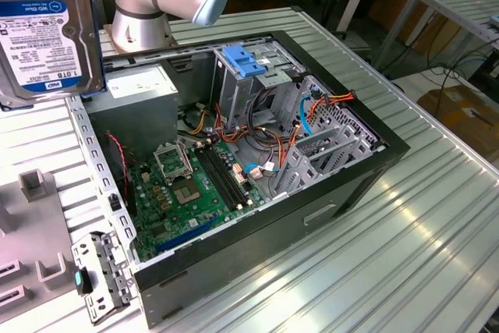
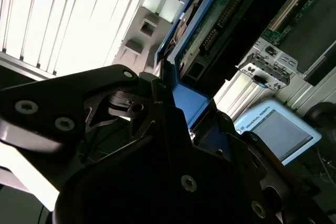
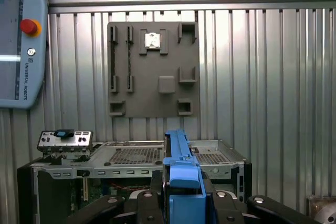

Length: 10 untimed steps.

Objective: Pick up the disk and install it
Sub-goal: 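Pick up the disk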

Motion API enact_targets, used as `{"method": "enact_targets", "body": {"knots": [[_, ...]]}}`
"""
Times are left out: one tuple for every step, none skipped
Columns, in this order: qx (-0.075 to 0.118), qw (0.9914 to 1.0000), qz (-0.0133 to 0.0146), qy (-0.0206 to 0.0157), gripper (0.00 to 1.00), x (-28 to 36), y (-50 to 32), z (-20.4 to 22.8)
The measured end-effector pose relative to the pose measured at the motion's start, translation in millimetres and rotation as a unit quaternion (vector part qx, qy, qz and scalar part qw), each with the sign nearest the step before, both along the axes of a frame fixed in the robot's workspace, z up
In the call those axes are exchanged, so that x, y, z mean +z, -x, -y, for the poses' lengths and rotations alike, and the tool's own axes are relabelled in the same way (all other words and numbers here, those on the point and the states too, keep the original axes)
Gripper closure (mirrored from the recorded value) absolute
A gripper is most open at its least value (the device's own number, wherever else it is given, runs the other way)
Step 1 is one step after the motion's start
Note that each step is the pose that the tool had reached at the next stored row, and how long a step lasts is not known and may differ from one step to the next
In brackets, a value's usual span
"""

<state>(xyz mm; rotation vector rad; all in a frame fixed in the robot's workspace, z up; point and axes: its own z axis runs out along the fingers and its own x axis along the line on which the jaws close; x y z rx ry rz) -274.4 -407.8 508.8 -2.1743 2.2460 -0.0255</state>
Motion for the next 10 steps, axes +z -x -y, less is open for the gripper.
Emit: {"method": "enact_targets", "body": {"knots": [[0.0, 1.0, 0.0001, -0.0001, 0.63, -0.2, -4.6, 0.6], [0.0, 1.0, 0.0, 0.0, 0.63, -0.2, -8.4, 1.0], [0.0, 1.0, 0.0, 0.0, 0.63, -0.2, -10.4, 1.3], [0.0, 1.0, 0.0, 0.0, 0.63, -0.3, -11.8, 1.6], [0.0, 1.0, 0.0, 0.0, 0.63, -0.3, -13.9, 2.2], [0.0, 1.0, 0.0, 0.0, 0.63, -0.4, -15.9, 2.6], [0.0, 1.0, 0.0, 0.0, 0.63, -0.4, -18.7, 2.9], [0.0, 1.0, 0.0, 0.0, 0.63, -0.5, -20.3, 3.2], [0.0, 1.0, 0.0, 0.0, 0.63, -0.5, -24.8, 3.8], [0.0, 1.0, 0.0, 0.0, 0.63, -0.5, -27.2, 4.0]]}}
